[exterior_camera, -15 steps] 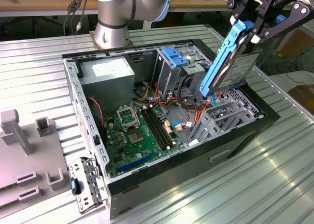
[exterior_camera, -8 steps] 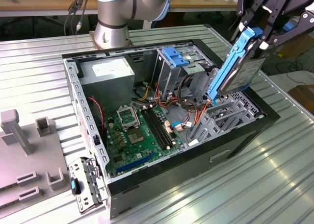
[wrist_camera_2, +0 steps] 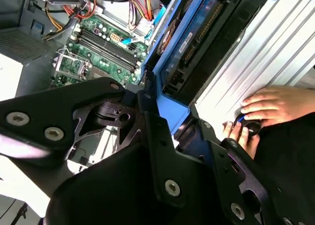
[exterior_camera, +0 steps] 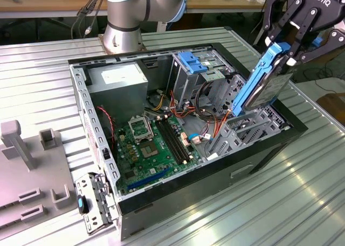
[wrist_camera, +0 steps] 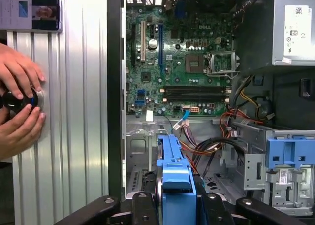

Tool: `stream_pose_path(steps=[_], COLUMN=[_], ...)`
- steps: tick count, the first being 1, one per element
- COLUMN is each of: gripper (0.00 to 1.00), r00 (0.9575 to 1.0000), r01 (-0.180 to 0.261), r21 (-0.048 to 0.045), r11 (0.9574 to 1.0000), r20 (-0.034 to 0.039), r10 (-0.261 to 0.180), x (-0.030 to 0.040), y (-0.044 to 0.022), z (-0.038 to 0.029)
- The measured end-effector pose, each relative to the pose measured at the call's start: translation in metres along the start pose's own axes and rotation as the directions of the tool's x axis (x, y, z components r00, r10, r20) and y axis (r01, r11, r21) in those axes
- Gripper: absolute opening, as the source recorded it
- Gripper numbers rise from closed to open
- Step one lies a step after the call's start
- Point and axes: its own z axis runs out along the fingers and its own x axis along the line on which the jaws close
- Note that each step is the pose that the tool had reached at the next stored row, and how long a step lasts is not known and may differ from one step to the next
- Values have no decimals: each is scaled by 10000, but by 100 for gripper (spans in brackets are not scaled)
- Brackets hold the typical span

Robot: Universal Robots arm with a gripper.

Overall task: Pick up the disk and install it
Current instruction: 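Insert the disk into the insertion slot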

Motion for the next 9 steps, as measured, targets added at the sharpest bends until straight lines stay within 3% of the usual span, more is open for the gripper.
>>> stream_pose_path(steps=[6, 8, 9], gripper=[37, 37, 37], r00=[9991, 9991, 9990], r01=[-435, -435, -440], r21=[-8, -45, -156], r11=[9991, 9990, 9989], r20=[-19, -21, -25], r10=[435, 435, 440], x=[2, 3, 7], y=[-47, -46, -72], z=[90, 126, 212])
